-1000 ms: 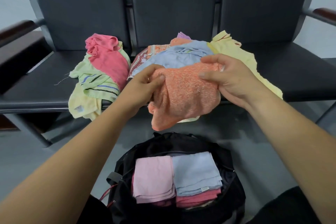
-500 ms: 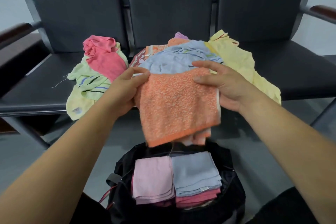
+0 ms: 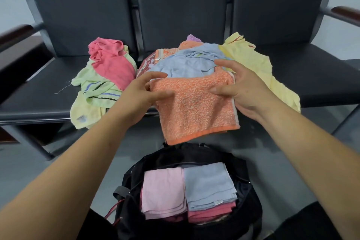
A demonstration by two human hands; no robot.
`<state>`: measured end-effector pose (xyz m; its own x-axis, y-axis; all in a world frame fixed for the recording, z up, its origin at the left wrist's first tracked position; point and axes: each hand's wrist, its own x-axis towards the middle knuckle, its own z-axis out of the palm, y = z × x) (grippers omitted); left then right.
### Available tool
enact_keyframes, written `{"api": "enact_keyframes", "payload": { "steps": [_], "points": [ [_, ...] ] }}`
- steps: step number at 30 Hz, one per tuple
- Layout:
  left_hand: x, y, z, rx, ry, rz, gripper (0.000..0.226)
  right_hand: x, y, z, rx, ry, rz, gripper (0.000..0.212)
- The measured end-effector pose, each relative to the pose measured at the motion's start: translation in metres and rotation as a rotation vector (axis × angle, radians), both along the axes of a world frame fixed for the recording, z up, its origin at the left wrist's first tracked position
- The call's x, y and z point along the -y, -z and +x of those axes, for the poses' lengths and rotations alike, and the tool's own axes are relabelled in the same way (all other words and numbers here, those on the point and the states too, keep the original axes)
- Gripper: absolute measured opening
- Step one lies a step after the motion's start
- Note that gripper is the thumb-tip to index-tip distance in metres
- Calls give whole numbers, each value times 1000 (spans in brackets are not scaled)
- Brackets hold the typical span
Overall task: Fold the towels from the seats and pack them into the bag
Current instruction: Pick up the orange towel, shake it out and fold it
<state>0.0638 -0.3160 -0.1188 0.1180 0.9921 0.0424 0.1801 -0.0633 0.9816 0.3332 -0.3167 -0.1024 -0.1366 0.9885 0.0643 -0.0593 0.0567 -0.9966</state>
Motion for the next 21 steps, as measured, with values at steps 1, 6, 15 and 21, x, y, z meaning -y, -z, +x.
{"api": "enact_keyframes", "payload": {
  "steps": [1, 6, 15, 21],
  "points": [
    [1, -2, 0, -83, 20, 22, 55, 1, -1, 1, 10, 26, -3, 67],
    [3, -4, 10, -474, -122, 263, 39, 7, -3, 5, 450, 192, 128, 46],
    [7, 3, 28, -106, -113, 303, 12, 21, -1, 20, 223, 153, 228, 27],
    [9, 21, 58, 220, -52, 76, 17, 25, 6, 32, -151, 64, 25, 27]
  ]
}}
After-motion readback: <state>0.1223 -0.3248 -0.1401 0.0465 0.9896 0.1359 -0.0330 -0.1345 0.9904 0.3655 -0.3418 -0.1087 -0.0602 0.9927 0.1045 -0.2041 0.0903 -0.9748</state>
